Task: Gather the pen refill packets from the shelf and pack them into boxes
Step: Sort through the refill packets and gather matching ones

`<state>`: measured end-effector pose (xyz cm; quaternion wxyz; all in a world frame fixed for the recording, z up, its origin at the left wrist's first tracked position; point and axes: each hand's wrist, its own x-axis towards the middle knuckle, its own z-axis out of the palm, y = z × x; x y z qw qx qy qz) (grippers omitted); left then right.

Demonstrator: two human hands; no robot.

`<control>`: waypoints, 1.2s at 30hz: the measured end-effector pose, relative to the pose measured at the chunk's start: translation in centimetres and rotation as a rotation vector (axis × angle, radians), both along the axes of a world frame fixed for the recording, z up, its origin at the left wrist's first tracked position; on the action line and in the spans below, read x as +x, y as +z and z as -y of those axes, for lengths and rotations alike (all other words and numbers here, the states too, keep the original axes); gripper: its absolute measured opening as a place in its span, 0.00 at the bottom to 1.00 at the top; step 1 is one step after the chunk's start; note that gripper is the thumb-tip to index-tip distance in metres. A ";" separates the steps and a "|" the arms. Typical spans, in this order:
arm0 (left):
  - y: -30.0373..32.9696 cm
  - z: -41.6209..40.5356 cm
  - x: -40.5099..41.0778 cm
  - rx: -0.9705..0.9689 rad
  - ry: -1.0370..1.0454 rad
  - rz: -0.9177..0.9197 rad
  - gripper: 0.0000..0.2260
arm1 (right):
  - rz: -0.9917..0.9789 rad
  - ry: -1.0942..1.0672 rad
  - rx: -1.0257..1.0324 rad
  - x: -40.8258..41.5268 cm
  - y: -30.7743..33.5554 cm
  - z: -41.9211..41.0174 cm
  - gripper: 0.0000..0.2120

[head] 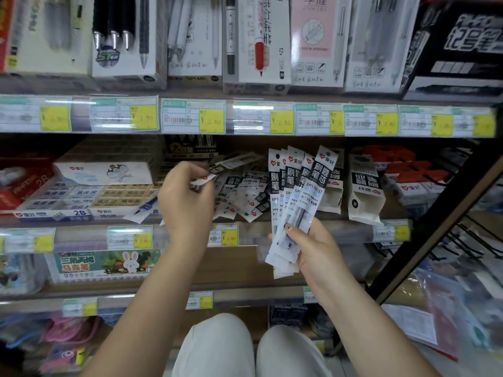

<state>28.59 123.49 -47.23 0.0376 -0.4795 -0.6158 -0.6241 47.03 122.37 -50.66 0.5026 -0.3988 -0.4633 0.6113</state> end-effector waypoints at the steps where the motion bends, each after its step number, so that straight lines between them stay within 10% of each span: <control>1: 0.1 0.2 -0.2 0.047 -0.038 0.088 0.11 | -0.001 0.001 0.003 0.0 0.0 0.0 0.14; 6: 0.8 0.7 -1.7 0.163 -0.185 0.399 0.13 | 0.004 -0.007 0.008 0.0 0.4 0.1 0.13; 24: 0.8 0.9 -5.1 -0.101 -0.428 0.246 0.25 | 0.260 -0.115 0.069 -0.1 0.7 1.1 0.13; 36: 0.1 0.8 -1.1 -0.226 -0.636 0.487 0.14 | 0.135 0.374 -0.078 -0.6 1.0 1.8 0.12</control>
